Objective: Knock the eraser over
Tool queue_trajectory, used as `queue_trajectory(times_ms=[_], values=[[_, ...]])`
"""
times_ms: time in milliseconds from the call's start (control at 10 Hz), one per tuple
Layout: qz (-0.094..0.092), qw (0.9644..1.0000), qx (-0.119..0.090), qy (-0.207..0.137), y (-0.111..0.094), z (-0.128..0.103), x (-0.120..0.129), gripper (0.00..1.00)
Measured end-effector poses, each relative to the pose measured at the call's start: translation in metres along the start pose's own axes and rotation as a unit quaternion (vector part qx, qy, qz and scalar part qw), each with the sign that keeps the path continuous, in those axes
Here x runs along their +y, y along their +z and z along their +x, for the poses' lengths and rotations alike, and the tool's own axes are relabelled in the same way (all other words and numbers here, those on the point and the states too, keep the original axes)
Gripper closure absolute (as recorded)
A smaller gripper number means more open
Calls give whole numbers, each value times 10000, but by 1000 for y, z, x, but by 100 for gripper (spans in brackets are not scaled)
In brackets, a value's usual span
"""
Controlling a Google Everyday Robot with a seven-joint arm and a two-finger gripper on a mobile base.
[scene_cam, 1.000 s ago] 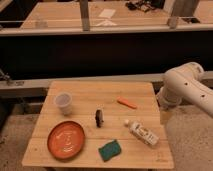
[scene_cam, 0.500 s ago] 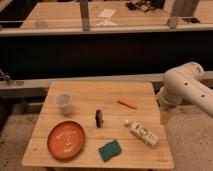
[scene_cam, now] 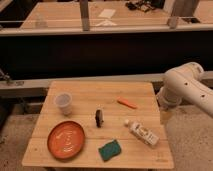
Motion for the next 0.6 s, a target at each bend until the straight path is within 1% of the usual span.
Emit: queue_trajectory(times_ms=[200, 300, 400, 500, 600], values=[[4, 10000, 16, -83, 2, -13, 2, 20], [7, 9998, 13, -181, 3, -34, 4, 20], [12, 9997, 12, -256, 4, -49, 4, 20], [12, 9995, 24, -305, 5, -56, 5, 20], [15, 9994, 31, -333, 6, -57, 6, 20]])
